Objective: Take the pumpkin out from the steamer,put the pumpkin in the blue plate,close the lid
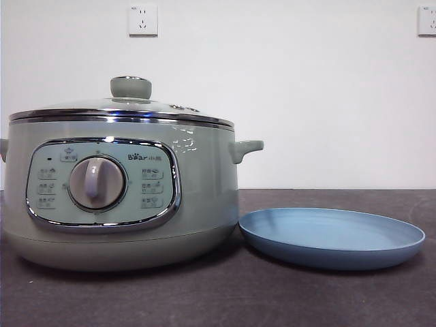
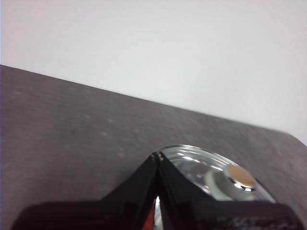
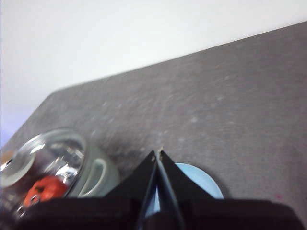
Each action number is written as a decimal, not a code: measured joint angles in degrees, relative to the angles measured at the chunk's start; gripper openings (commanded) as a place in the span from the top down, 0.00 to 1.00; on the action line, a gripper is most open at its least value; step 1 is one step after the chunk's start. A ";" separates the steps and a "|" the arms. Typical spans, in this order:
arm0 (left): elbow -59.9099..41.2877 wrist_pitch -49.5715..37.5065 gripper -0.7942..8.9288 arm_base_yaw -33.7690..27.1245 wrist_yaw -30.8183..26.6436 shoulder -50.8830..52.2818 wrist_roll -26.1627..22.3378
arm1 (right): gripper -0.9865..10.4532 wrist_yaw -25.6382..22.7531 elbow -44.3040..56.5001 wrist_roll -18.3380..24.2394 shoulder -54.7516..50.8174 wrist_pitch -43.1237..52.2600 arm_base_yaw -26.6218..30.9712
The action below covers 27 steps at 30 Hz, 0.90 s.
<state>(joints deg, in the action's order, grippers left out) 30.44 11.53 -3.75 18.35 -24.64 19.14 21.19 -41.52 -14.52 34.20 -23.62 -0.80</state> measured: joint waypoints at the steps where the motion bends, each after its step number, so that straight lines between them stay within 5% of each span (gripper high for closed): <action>1: 1.31 0.50 0.92 0.00 1.46 -1.49 -0.44 | 0.91 1.29 -1.44 1.31 1.18 -0.90 0.00; 7: 9.57 4.90 0.92 0.00 16.04 -10.34 -3.72 | 0.88 11.58 -9.16 11.13 8.50 -5.84 0.00; 9: 11.85 6.12 0.91 0.02 20.28 -12.61 -4.72 | 0.78 14.16 -10.47 13.00 10.43 -6.43 0.00; 11: 13.79 7.45 0.77 0.28 22.67 -14.69 -5.42 | 0.65 15.72 -10.88 14.05 11.96 -6.47 0.00; 14: 15.50 8.79 0.49 1.09 22.84 -16.20 -5.79 | 0.55 15.93 -10.88 14.58 13.35 -7.52 0.00; 27: 20.13 10.86 0.47 10.36 17.05 -23.32 -7.19 | 0.55 15.91 -10.88 14.99 13.73 -8.98 -0.37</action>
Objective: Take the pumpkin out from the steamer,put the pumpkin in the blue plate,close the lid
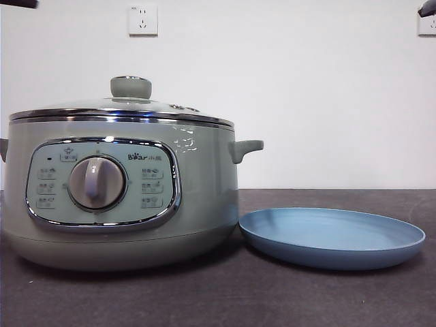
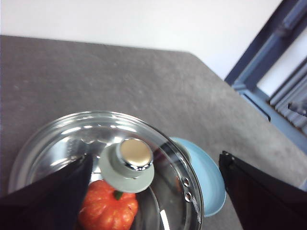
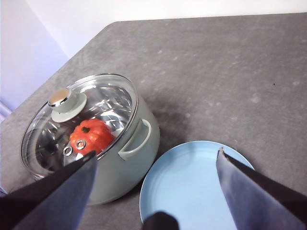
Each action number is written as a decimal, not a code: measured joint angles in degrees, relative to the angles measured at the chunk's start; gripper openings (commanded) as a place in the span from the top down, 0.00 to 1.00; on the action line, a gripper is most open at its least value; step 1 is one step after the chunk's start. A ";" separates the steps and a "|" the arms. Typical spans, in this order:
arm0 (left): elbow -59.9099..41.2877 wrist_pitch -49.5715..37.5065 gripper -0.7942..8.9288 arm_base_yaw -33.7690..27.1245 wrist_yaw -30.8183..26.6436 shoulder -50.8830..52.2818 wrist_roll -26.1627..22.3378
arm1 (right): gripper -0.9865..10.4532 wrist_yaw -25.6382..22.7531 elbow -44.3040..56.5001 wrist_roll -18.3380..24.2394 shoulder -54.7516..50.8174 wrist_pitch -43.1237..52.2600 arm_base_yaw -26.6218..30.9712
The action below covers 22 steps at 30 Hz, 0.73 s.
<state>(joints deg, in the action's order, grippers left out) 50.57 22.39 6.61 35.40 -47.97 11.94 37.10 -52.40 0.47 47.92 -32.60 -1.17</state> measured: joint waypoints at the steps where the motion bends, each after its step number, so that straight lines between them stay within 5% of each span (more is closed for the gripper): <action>1: 1.31 0.83 0.47 1.38 -1.31 -1.29 -0.39 | 0.55 0.02 0.00 0.00 0.00 -0.04 0.00; 11: 14.21 10.27 0.47 14.78 -18.69 -16.37 -9.05 | 0.55 0.00 0.00 -0.68 0.02 -0.04 0.00; 22: 15.08 10.32 0.47 20.85 -28.39 -29.18 -11.52 | 0.56 0.00 0.00 -0.68 0.02 -0.09 0.00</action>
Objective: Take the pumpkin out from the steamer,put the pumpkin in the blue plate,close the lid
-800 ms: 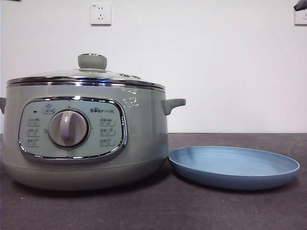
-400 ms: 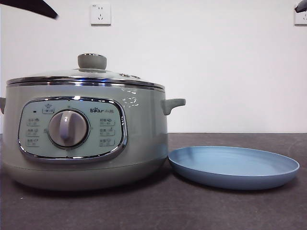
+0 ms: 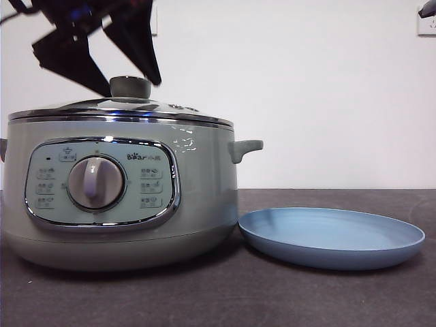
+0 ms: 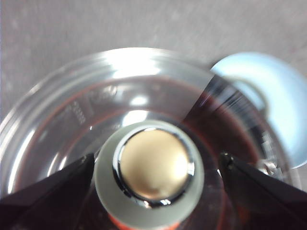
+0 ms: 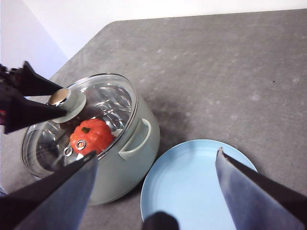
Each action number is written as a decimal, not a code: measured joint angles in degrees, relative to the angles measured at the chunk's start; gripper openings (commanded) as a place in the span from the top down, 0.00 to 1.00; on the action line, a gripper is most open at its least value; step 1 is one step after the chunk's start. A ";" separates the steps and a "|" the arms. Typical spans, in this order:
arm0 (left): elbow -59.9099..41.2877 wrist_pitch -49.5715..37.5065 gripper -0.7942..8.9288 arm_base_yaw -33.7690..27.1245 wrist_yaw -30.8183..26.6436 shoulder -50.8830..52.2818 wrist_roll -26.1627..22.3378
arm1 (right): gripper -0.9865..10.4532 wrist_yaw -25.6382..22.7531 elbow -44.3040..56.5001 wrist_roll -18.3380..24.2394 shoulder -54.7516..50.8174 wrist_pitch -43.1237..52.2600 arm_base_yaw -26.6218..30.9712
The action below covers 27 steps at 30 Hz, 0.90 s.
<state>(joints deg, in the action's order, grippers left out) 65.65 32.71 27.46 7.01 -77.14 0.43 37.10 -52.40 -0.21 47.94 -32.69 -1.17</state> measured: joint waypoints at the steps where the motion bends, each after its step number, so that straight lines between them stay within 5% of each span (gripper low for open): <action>1: 0.00 -0.04 0.47 0.07 -0.04 -0.50 -0.02 | 0.56 0.00 0.00 0.02 0.00 0.00 0.00; 6: 0.00 -1.07 0.50 0.46 -0.28 -1.03 -0.24 | 0.56 0.00 0.00 0.00 0.00 -0.02 0.00; 12: 0.04 -1.46 0.94 0.59 -0.44 -1.03 -0.42 | 0.56 0.00 0.00 0.00 0.00 -0.02 0.00; 27: -0.13 -1.27 0.93 0.83 -2.01 0.04 -1.42 | 0.56 0.02 0.00 0.00 1.22 -0.07 0.00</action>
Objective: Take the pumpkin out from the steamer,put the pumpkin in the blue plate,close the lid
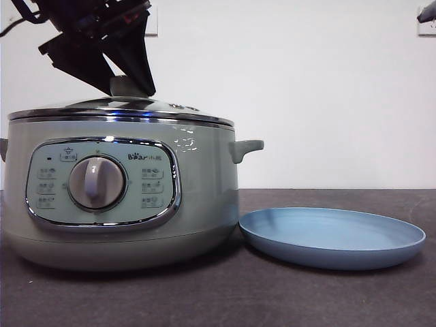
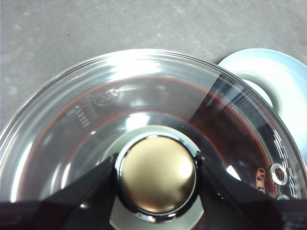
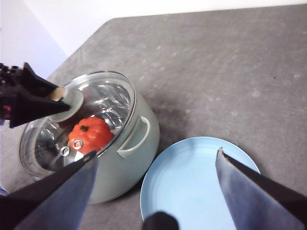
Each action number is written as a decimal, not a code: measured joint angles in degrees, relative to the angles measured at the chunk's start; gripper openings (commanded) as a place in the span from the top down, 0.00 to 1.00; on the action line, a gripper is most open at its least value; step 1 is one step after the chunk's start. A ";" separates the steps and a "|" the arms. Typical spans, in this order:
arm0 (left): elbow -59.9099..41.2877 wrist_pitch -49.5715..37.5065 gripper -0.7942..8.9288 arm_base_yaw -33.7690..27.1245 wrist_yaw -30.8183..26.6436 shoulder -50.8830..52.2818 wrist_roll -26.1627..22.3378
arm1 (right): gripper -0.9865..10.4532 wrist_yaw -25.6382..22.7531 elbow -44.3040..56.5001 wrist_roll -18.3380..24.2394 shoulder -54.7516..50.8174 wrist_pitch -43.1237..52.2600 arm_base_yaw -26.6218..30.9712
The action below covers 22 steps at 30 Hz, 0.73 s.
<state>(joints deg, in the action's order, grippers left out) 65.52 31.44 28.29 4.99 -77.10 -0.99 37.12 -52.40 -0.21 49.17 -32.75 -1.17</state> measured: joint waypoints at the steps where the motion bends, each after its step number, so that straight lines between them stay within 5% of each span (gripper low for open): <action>1: -0.24 -0.04 0.93 0.00 -0.15 0.79 -0.02 | 0.56 0.09 0.00 0.00 0.35 0.02 0.00; 8: -0.39 -0.22 0.93 0.02 -1.73 12.02 -0.04 | 0.50 0.22 -0.11 0.00 3.02 1.05 -1.73; 12: -0.37 -0.20 0.93 0.04 -6.05 18.86 -0.07 | 0.38 -1.11 -1.84 -0.20 5.92 1.09 -4.63; 17: -0.37 -0.15 0.93 0.02 -10.99 26.75 -0.07 | 0.38 -1.99 -5.62 -0.96 11.65 1.07 -10.05; 22: -0.37 1.18 0.93 0.04 -16.52 33.00 -0.07 | 0.31 -8.76 -12.31 -1.05 18.86 0.59 -18.12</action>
<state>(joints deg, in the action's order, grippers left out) 65.14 32.62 28.34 -11.53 -44.10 -1.06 28.36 -64.71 -1.26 68.03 -32.16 -19.29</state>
